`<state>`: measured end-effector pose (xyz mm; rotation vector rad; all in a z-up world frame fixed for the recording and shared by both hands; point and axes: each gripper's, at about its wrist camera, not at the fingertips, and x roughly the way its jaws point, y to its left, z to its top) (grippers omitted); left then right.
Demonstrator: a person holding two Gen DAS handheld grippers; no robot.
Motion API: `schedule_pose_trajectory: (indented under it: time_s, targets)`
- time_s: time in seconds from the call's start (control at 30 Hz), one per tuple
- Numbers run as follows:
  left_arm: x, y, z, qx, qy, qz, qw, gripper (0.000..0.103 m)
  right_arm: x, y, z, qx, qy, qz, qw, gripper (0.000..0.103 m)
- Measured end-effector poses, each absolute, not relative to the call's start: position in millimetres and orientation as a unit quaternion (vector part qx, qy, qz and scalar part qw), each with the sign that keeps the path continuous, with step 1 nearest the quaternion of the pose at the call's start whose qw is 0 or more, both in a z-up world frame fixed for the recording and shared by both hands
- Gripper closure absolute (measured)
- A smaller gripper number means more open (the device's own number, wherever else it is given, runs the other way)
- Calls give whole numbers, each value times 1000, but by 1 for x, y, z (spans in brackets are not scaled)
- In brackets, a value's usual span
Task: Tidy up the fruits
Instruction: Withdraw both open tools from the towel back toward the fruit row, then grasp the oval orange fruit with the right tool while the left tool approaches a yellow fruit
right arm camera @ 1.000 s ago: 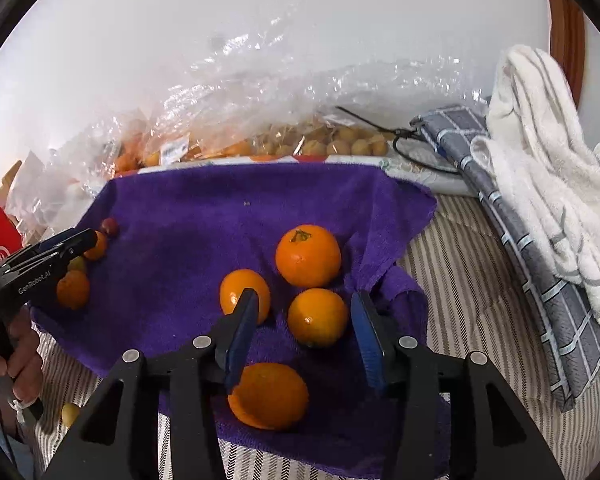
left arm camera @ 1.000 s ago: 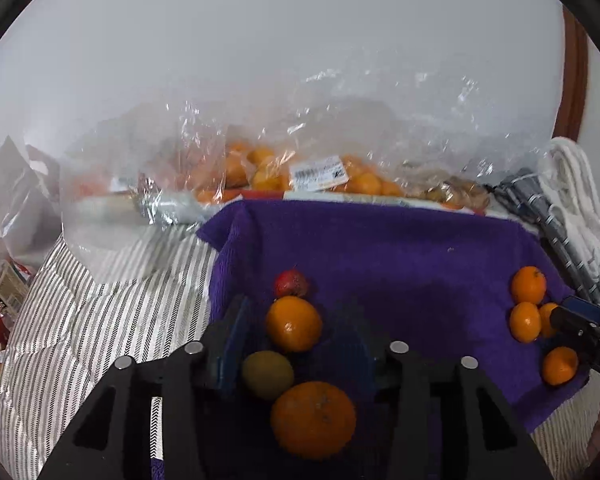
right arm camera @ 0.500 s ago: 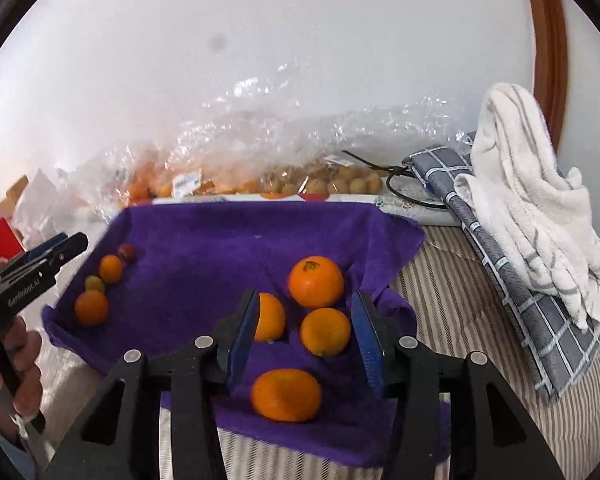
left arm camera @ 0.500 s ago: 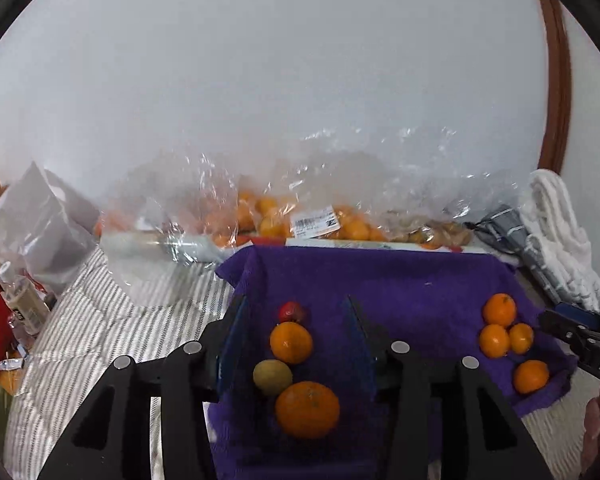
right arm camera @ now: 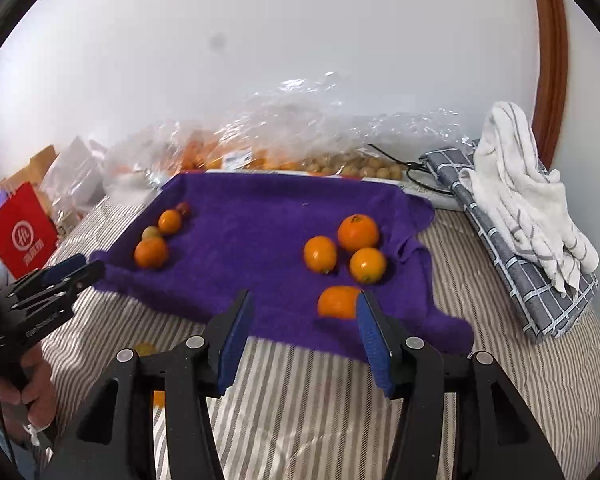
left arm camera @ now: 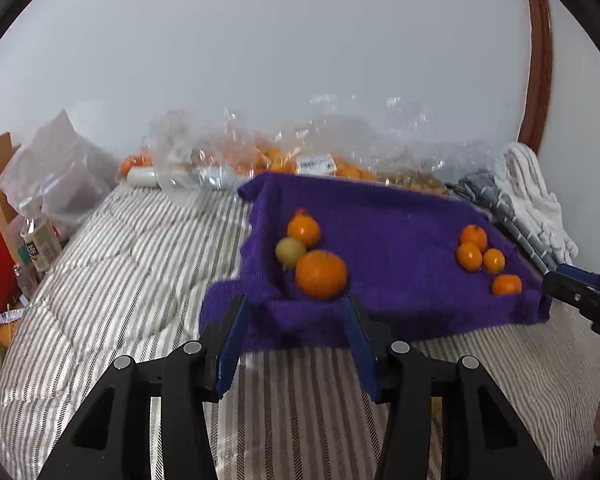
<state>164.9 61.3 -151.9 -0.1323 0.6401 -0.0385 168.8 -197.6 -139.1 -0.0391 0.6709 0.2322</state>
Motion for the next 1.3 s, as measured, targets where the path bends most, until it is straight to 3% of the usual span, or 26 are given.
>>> schedule_pose_trajectory:
  time_s: [0.3,0.93,1.3]
  targets:
    - [167,77,-157,-113,321,-30,940,57,163,-191,-148,-6,329,130,935,50]
    - [163,88,-152,-100,312,14,945,57,143,-172,-162,-7,351,161,923,50]
    - [164,96,-154,-113,319,25,941,57,126,-129,-185,-35,385,246,889,59]
